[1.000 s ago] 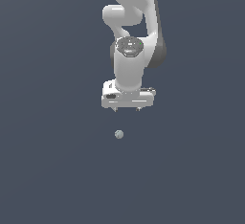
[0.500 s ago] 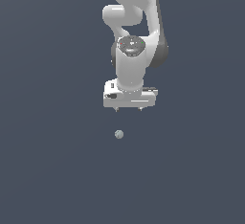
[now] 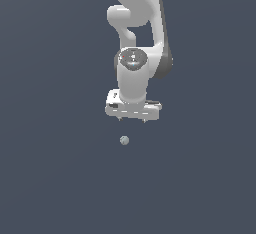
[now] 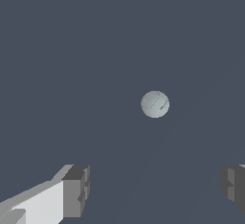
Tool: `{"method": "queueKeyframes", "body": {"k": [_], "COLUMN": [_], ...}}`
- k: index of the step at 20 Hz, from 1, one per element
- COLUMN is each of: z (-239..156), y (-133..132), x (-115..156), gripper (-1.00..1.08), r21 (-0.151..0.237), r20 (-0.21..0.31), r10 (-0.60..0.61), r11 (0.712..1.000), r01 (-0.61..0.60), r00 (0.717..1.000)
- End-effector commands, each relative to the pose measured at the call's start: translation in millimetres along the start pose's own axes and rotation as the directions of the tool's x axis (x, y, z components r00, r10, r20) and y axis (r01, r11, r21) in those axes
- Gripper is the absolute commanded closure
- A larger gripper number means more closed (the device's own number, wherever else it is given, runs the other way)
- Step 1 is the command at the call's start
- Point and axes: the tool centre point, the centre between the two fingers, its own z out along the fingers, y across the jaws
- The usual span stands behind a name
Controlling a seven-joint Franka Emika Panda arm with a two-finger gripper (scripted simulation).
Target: Pick up the object and move it to a goal position.
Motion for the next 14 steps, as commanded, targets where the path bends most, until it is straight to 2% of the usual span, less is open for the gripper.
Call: {"method": "queueKeyframes", "body": {"k": [1, 5, 14], "z": [9, 27, 62], "y": [3, 10, 24], "x": [6, 17, 35], "gripper": [-0.92, -0.92, -0.92], "r21": [0.0, 0.0, -0.003], "r20": [-0.001, -0.005, -0.015], "r10": [0.059, 0.175, 0.379], "r11": [0.998, 0.985, 0.925], "r01": [-0.059, -0.175, -0.379], "r00": [0.998, 0.985, 0.925]}}
